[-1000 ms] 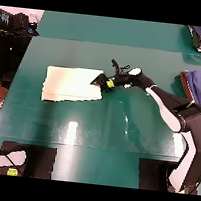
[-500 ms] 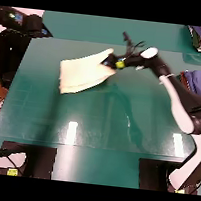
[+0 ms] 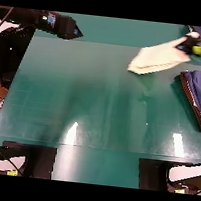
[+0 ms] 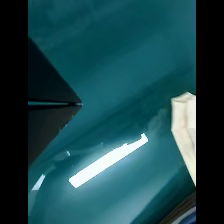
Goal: Fold the shirts.
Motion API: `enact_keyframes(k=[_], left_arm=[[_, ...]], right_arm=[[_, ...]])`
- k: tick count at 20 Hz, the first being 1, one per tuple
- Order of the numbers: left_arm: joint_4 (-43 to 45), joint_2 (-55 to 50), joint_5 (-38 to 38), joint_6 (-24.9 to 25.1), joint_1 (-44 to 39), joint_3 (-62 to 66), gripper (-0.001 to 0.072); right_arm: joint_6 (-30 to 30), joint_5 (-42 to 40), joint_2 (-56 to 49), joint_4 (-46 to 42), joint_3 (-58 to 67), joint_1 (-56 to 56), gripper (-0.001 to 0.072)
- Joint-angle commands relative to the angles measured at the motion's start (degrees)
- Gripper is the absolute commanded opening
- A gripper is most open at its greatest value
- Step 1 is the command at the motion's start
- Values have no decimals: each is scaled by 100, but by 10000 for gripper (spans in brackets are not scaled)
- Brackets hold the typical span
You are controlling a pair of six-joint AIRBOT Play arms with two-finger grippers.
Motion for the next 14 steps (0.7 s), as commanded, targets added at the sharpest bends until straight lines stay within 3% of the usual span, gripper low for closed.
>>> enact_keyframes(k=[1, 4, 7, 14], left_arm=[[4, -4, 251, -4, -310, 0, 28], [-33, -26, 269, -11, -352, 0, 29], [-35, -28, 348, -74, -354, 0, 28], [-37, -37, 363, -157, -354, 0, 29]], right_arm=[[35, -170, 131, -111, 13, -1128, 17], [17, -702, 131, 13, 15, -1624, 17], [-101, -1091, 129, 811, 105, -1915, 17], [-485, -1099, 306, 896, 1119, -2022, 17]])
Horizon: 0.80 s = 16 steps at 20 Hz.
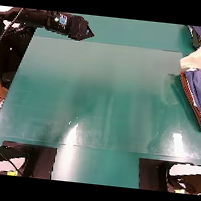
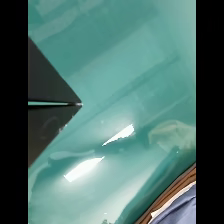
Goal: Fold the shirts.
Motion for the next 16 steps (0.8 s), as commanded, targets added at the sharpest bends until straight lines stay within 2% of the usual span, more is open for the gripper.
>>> enact_keyframes(k=[1, 4, 8, 12, 16], left_arm=[[-4, -2, -24, -26, -2, 0, 28], [-4, -2, -76, -26, -2, 0, 28], [0, -2, -87, -24, -2, 0, 28], [-2, -2, -146, -22, -2, 0, 28], [0, -2, -155, 24, -2, 0, 28]], right_arm=[[-238, -114, 278, 81, 31, -101, 17], [-649, 13, 721, 72, -466, -267, 17], [-675, 863, 1150, 72, -929, -654, 17], [-673, 1432, 1788, -15, -1950, -1263, 18], [-669, 1915, 2380, -1458, -2933, -1840, 41]])
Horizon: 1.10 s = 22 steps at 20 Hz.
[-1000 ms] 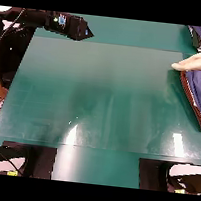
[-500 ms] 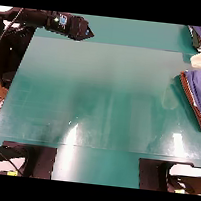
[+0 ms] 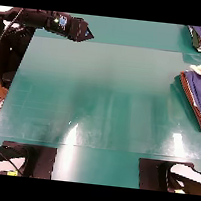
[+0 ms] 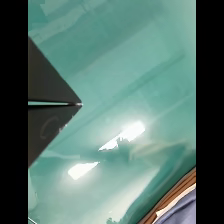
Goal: Fold the shirts.
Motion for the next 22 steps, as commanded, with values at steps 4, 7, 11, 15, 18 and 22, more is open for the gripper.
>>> enact_keyframes(k=[4, 7, 11, 15, 18, 22], left_arm=[[0, -2, -20, 37, -2, 0, 28], [2, -2, -28, 39, -2, 0, 29], [0, -2, -50, 39, -2, 0, 29], [0, -2, -26, 33, -2, 0, 29], [-4, -2, 15, 33, -2, 0, 29], [-4, -2, 140, 33, 0, 0, 29]], right_arm=[[15, 573, 927, -1668, -1554, -951, 298], [15, 623, 1204, -1836, -1934, -1482, 568], [205, 549, 1532, -1193, -2090, -1727, 574], [205, 511, 1716, 26, -2107, -756, 574], [205, 448, 1714, 205, -2103, 640, 573], [203, -181, 1711, 201, -2103, 2352, 374]])
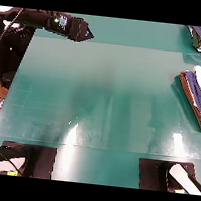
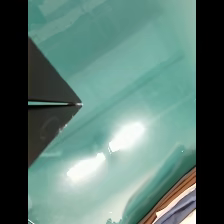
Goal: Fold the shirts.
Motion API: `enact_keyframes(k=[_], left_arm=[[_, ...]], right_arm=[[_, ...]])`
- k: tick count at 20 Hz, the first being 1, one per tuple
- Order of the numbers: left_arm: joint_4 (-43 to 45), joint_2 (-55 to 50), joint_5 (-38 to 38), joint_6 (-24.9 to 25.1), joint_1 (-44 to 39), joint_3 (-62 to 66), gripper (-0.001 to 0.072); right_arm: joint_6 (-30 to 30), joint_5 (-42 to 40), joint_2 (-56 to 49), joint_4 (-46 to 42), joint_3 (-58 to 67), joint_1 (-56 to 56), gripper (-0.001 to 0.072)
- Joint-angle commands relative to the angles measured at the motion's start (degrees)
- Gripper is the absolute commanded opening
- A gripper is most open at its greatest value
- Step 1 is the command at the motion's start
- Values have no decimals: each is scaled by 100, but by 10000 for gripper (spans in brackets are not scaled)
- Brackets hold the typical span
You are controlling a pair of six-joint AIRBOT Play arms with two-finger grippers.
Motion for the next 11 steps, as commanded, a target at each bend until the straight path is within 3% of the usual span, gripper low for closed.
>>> enact_keyframes(k=[1, 2, 3, 11], left_arm=[[0, -2, 92, -4, 0, 0, 29], [0, -2, 92, -4, 0, 0, 28], [0, -2, 92, -4, 0, 0, 29], [0, -2, 90, -4, 0, 0, 29]], right_arm=[[2, -584, 15, 133, -4, 1421, 203], [2, -743, 15, 131, -4, 1707, 70], [2, -855, 15, 127, -4, 1941, 18], [2, -894, 15, 125, -4, 2315, 18]])
